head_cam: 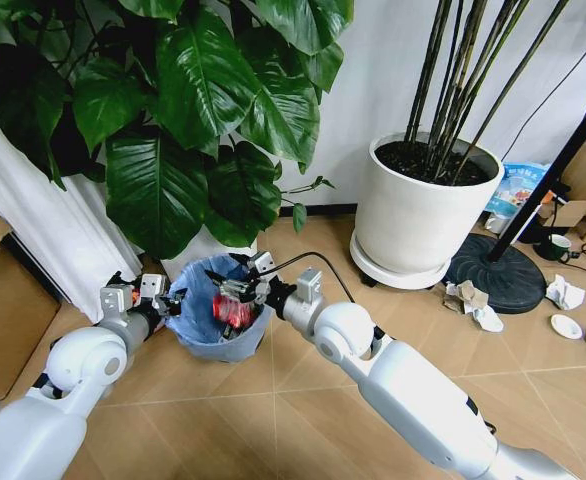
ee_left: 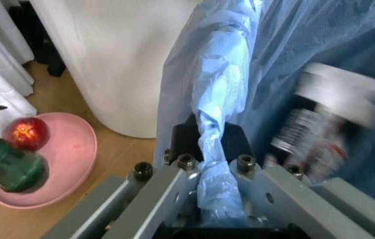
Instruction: Pick up the trash bin and place the garbage on the floor into it.
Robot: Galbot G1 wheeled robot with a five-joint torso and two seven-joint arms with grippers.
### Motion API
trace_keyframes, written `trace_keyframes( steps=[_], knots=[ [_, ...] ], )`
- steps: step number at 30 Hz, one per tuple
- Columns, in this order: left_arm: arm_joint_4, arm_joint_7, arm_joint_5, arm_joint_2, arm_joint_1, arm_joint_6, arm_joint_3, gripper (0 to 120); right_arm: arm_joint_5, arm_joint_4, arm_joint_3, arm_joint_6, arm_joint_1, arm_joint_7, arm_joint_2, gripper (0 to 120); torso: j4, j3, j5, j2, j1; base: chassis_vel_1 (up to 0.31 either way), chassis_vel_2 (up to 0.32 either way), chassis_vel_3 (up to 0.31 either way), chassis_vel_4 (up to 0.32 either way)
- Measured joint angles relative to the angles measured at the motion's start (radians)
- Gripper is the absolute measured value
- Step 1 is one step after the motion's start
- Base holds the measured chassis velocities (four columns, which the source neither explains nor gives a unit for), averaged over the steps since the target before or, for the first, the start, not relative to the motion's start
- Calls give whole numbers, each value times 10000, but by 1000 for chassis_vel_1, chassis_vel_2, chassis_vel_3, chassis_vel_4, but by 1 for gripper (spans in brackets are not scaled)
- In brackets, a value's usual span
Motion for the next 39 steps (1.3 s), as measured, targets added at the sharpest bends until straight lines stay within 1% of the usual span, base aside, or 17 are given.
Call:
trace_keyframes(
  steps=[4, 6, 8, 12, 14, 17, 20, 21, 23, 24, 25, 27, 28, 31, 32, 34, 39],
  knots=[
    [-34, -15, 17, 6, 98, -16, -86, 0, -15, 73, 171, 18, 6, 276, 9, 98, 1, 0, 0, 0, 0, 0, 0, 0, 0],
    [-41, -14, 40, 2, 132, -23, -108, 0, -20, 132, 267, 17, -10, 355, -11, 100, 1, 0, 0, 0, 0, 0, 0, 0, 0],
    [-46, -9, 62, -7, 157, -28, -126, 0, -33, 184, 365, 12, -35, 423, -30, 100, 1, 0, 0, 0, 0, 0, 0, 0, 0],
    [-98, 115, 304, -88, 445, -122, -283, 0, -168, 616, 1380, -121, -652, 760, -405, 100, 1, 0, 1, 0, 0, 0, 0, 0, 0],
    [-101, 139, 345, -85, 482, -138, -301, 0, -197, 687, 1582, -146, -822, 786, -532, 100, 1, 0, 2, 0, 0, 0, 0, 0, 0],
    [-114, 220, 486, -127, 584, -190, -384, 0, -521, 959, 2681, -305, -1761, 895, -1167, 100, -1, 0, 3, 0, 0, 0, 0, 0, 0],
    [-131, 232, 543, -176, 608, -220, -395, 0, -719, 1008, 3115, -340, -2114, 922, -1367, 100, -3, 0, 4, 0, 0, 0, 0, 0, 0],
    [-150, 261, 594, -214, 636, -239, -403, 0, -849, 1060, 3484, -345, -2435, 930, -1527, 100, -3, -1, 3, 0, -1, 0, 0, 0, 0],
    [-150, 261, 594, -214, 636, -239, -403, 0, -849, 1060, 3484, -345, -2435, 930, -1527, 100, -3, -1, 3, 0, -1, 0, 0, 0, 0],
    [-167, 281, 626, -252, 674, -251, -407, 0, -934, 1122, 3882, -353, -2759, 936, -1628, 100, -3, 0, 5, 0, 0, 0, 0, 0, 0],
    [-167, 281, 626, -252, 674, -251, -407, 0, -934, 1122, 3882, -353, -2759, 936, -1628, 100, -3, 0, 5, 0, 0, 0, 0, 0, 0],
    [-186, 307, 680, -311, 729, -272, -411, 0, -1043, 1211, 4467, -359, -3217, 945, -1692, 100, -1, -1, 4, 0, 0, 0, 0, 0, 0],
    [-186, 307, 680, -311, 729, -272, -411, 0, -1043, 1211, 4467, -359, -3217, 945, -1692, 100, -1, -1, 4, 0, 0, 0, 0, 0, 0],
    [-232, 320, 746, -444, 843, -293, -454, 0, -1298, 1291, 5515, -313, -4170, 911, -1687, 100, -1, -1, 6, 0, -1, 0, 0, 0, 0],
    [-232, 320, 746, -444, 843, -293, -454, 0, -1298, 1291, 5515, -313, -4170, 911, -1687, 100, -1, -1, 6, 0, -1, 0, 0, 0, 0],
    [-263, 321, 767, -523, 883, -301, -469, 0, -1522, 1279, 5977, -215, -4627, 771, -1658, 100, -2, -1, 5, 0, -1, 0, 0, 0, 0],
    [-274, 319, 827, -614, 896, -314, -470, 0, -1706, 1158, 6345, -120, -4903, 638, -1550, 100, -1, 0, 3, 0, -1, 0, 0, 0, 0]
  ],
)
